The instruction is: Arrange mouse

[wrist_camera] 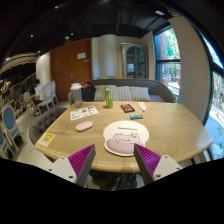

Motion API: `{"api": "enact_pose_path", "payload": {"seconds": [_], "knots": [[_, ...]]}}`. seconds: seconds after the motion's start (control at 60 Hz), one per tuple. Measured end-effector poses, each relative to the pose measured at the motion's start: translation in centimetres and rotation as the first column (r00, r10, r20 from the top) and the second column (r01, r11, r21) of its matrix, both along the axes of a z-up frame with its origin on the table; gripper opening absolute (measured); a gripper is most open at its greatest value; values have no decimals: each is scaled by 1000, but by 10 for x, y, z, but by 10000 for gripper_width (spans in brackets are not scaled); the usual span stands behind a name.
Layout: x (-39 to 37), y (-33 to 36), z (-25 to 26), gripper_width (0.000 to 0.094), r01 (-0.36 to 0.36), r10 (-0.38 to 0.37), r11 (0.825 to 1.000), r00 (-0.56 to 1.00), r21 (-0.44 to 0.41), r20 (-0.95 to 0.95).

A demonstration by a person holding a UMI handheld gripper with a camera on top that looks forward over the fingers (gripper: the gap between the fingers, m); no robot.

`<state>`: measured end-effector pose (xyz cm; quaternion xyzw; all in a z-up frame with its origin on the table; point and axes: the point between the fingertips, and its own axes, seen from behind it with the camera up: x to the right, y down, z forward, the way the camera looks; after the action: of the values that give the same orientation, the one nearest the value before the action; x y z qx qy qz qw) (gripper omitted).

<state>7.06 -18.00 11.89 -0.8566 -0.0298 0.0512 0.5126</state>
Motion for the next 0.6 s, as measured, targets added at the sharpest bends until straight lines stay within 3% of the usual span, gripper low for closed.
{"api": "enact_pose_path", "payload": {"seconds": [0.333, 0.6], "knots": [[-86, 60, -53, 838, -116, 117, 992, 993, -59, 25], [-161, 126, -91, 829, -189, 194, 975, 981, -114, 31]]}}
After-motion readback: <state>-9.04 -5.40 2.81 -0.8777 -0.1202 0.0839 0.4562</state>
